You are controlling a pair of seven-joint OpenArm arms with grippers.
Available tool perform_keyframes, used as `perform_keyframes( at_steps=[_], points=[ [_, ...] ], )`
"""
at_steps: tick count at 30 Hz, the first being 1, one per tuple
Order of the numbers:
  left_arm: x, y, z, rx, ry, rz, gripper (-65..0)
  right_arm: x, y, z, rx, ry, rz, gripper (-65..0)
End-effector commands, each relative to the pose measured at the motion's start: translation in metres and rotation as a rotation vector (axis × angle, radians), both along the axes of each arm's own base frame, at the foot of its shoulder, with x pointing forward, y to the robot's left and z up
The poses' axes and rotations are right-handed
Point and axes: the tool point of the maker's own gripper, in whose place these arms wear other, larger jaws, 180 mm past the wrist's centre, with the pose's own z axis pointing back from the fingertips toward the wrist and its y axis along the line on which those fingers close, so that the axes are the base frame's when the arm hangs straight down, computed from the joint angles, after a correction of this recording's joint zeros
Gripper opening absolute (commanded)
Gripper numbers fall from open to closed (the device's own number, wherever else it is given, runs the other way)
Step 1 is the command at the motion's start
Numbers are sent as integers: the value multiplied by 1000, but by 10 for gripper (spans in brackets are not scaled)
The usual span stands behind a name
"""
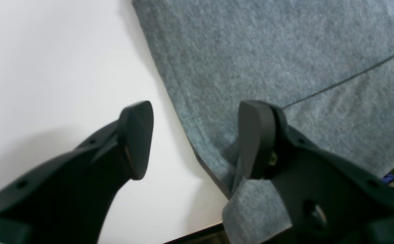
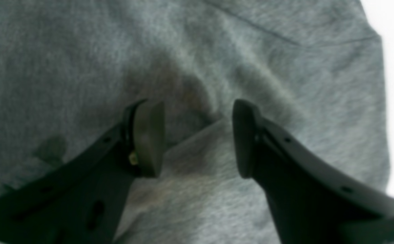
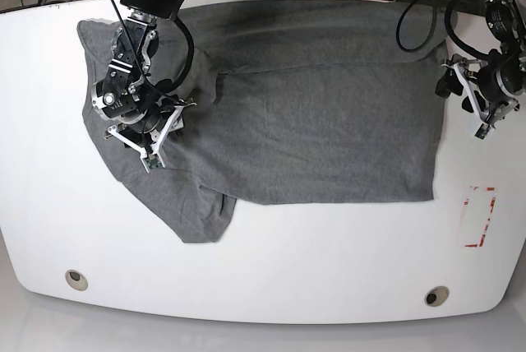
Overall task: Fold the T-shirt properly
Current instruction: 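Open the right gripper and move it onto the shirt's sleeve area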
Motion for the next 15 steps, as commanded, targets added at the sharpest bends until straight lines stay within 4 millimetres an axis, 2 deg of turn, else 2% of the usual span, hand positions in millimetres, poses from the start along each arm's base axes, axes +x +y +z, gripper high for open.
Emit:
perform_keyframes(
  at_steps=[1, 7, 11, 15],
  points=[
    [7, 4, 11, 14, -37, -5, -278, 8, -6, 5, -6, -30, -1, -352],
    [7, 4, 11, 14, -37, -5, -278, 5, -9, -4, 9, -16, -4, -352],
    [7, 4, 11, 14, -37, -5, -278, 2, -21, -4, 12, -17, -49, -352],
    [7, 4, 11, 14, -37, -5, -278, 2, -24, -3, 10, -18, -53, -354]
  ],
)
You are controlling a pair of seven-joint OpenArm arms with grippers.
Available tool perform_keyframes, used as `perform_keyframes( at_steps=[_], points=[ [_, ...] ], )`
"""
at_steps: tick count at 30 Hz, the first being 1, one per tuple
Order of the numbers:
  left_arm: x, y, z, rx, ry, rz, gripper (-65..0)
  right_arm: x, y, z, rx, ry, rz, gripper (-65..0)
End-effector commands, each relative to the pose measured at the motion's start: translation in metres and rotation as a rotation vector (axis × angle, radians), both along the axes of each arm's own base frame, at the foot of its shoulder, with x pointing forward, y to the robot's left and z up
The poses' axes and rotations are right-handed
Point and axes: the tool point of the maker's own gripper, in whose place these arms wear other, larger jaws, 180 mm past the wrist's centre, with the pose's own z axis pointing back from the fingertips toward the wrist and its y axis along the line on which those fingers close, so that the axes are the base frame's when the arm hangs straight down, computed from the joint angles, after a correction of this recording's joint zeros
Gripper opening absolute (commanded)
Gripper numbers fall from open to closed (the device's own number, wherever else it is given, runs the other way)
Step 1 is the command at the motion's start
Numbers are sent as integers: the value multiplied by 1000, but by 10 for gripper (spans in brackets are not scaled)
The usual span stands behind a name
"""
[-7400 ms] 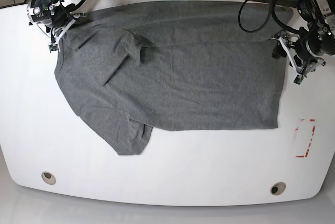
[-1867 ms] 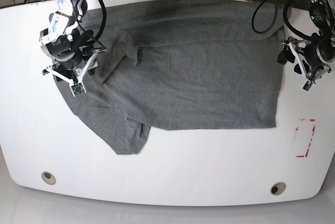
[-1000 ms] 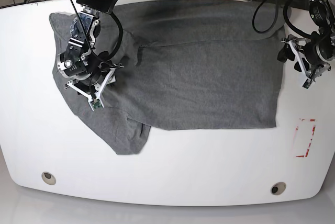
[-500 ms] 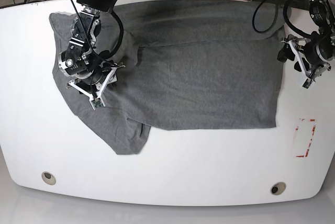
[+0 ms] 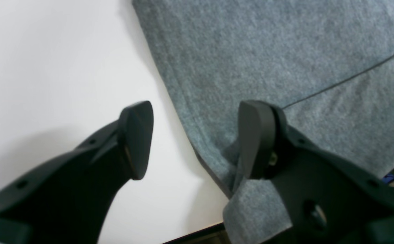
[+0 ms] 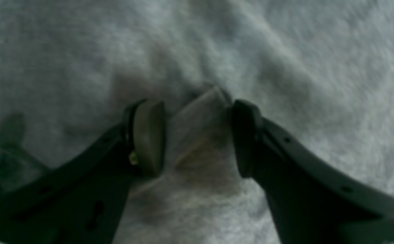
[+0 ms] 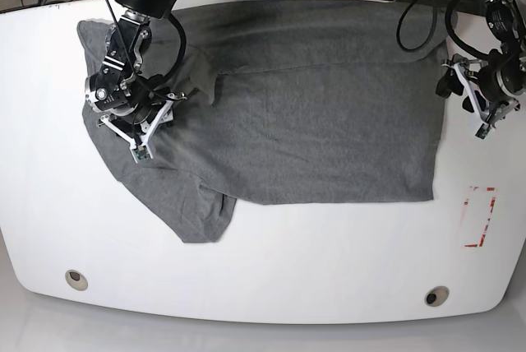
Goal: Fold the T-shirt properly
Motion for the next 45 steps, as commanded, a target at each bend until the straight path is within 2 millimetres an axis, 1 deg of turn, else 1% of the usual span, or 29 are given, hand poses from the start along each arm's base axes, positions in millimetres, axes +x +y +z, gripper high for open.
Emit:
perform_keyframes(
  at_steps=[1, 4, 10, 11, 14, 16, 20, 24, 27, 31, 38, 41, 45],
  points=[
    [7, 4, 11, 12, -37, -6, -278, 12, -2, 13, -3, -53, 0, -355],
    [7, 4, 11, 12, -37, -6, -278, 12, -3, 13, -6, -52, 0, -412],
    [7, 4, 11, 12, -37, -6, -278, 12, -3, 13, -9, -52, 0, -637],
    [7, 4, 11, 12, -37, -6, -278, 11, -3, 13, -11, -50, 0, -650],
    [7, 4, 11, 12, -37, -7, -278, 13, -4, 17, -15, -60, -1, -644],
    [7, 4, 11, 12, -37, -7, -278, 15, -6, 26, -31, -85, -2, -631],
    [7, 4, 11, 12, -37, -7, -278, 11, -8, 35, -56, -98, 0, -631],
    [7, 3, 11, 12, -36, -9, -278, 13, -11, 47, -77, -117, -4, -631],
    [7, 3, 11, 12, -36, -9, -278, 14, -13, 51, -86, -127, -6, -631],
    [7, 3, 10, 12, -35, -10, -278, 15, -13, 52, -88, -130, -6, -631],
    [7, 3, 10, 12, -35, -10, -278, 23, -14, 60, -88, -154, -7, -629],
    [6, 3, 10, 12, -34, -10, -278, 30, -14, 67, -94, -173, -7, -628],
    [6, 3, 10, 12, -34, -10, -278, 32, -14, 69, -91, -179, -6, -625]
  ],
)
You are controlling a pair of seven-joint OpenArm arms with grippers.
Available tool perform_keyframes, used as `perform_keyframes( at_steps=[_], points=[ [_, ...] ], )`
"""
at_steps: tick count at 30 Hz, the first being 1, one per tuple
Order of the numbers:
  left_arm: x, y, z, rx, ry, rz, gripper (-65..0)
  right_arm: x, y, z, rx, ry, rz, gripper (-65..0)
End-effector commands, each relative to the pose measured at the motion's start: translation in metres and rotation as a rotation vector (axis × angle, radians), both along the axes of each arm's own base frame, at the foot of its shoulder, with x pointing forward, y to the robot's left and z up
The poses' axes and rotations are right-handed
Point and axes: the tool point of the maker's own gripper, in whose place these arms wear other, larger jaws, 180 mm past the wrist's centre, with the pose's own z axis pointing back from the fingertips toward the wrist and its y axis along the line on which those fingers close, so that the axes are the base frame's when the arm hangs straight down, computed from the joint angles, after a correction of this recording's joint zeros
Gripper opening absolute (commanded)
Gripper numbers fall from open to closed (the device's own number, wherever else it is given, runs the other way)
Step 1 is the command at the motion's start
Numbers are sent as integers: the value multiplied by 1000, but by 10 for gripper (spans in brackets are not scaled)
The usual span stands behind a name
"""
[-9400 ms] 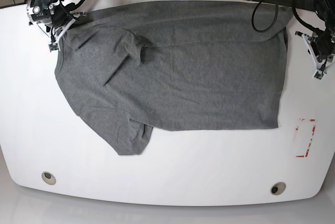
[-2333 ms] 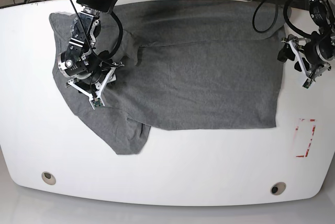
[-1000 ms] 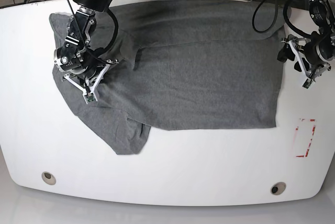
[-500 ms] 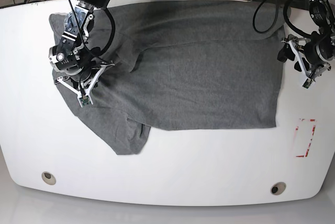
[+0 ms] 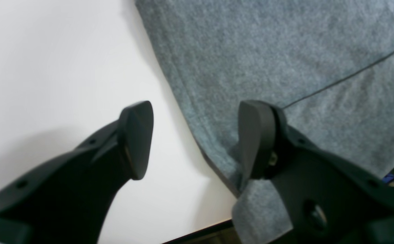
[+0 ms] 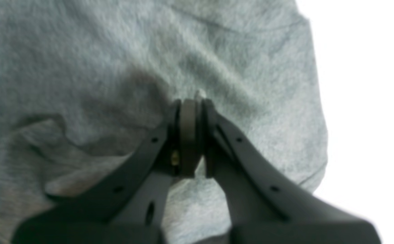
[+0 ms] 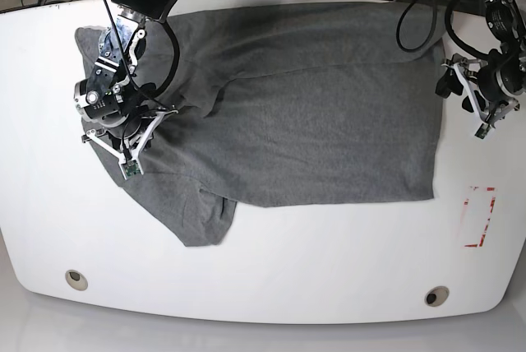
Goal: Fold the T-shirt properly
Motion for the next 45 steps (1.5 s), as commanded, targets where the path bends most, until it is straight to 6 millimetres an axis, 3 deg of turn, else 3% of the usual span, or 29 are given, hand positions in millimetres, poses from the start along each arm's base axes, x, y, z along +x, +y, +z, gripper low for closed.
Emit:
perform_keyframes(
  at_steps=[1, 5, 8, 10, 14, 17, 24, 29, 36, 45],
  points=[
    [6, 3, 10, 13, -34, -9, -278, 12, -2, 17, -9, -61, 4, -623],
    [3, 3, 8, 13, -25, -9, -278, 12, -2, 17, -9, -61, 4, -602],
    [2, 3, 7, 13, -20, -9, -278, 13, -2, 17, -9, -63, 4, -510],
    [2, 3, 7, 13, -19, -10, -278, 13, -3, 20, -15, -70, 3, -409],
    [-1, -2, 4, 7, -9, -26, -278, 14, -8, 41, -51, -125, -3, -243],
    [-4, -15, 0, 0, 5, -69, -278, 7, -12, 55, -89, -149, -12, -179],
    [-16, -73, -2, -71, 1, -218, -278, -26, -17, 54, -144, -59, -41, -178],
    [-30, -99, -9, -108, 25, -268, -278, -46, 6, 32, -46, 15, -25, -178],
    [-45, -97, -24, -70, 87, -276, -278, -65, 44, 16, 128, 65, 24, -176],
    [-59, -82, -40, 47, 153, -278, -278, -59, 81, 23, 231, 39, 127, -176]
  ],
)
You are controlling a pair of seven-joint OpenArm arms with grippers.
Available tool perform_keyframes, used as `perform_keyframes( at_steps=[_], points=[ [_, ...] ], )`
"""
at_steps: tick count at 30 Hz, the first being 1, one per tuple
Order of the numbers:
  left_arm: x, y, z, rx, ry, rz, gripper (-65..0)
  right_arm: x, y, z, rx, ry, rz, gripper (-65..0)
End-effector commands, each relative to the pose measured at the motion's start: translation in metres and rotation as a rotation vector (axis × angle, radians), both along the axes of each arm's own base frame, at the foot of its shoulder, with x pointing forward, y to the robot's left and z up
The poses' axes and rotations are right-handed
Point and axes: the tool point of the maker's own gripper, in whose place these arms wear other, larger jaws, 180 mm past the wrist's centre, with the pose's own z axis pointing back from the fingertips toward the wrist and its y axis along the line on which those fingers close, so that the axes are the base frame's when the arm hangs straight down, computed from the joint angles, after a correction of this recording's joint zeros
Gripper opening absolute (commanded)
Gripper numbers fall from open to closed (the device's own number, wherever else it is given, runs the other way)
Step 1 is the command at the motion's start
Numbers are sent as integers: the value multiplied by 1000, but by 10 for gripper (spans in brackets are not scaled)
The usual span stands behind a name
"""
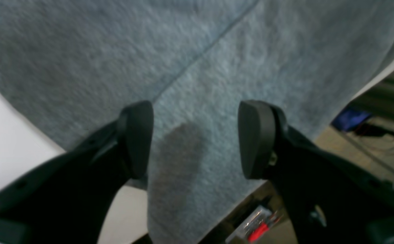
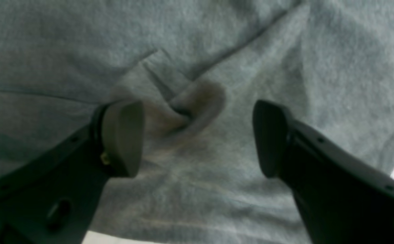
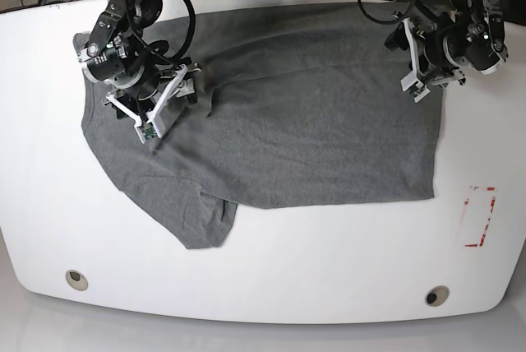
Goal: Fold the T-shirt properly
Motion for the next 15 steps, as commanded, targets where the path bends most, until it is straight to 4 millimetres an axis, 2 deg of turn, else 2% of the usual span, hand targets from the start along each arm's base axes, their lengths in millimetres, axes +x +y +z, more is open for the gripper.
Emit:
perform_keyframes(
  at_steps=[1, 9, 15],
  points=[
    [2, 5, 3, 31, -17, -10, -278, 12, 18, 14, 36, -65, 48, -176],
    [-3, 6, -3, 80, 6, -46, -278, 20, 66, 16, 90, -103, 189, -176],
    [-3, 6, -3, 80, 7, -47, -278, 23, 70, 0, 92, -99, 202, -178]
  ],
)
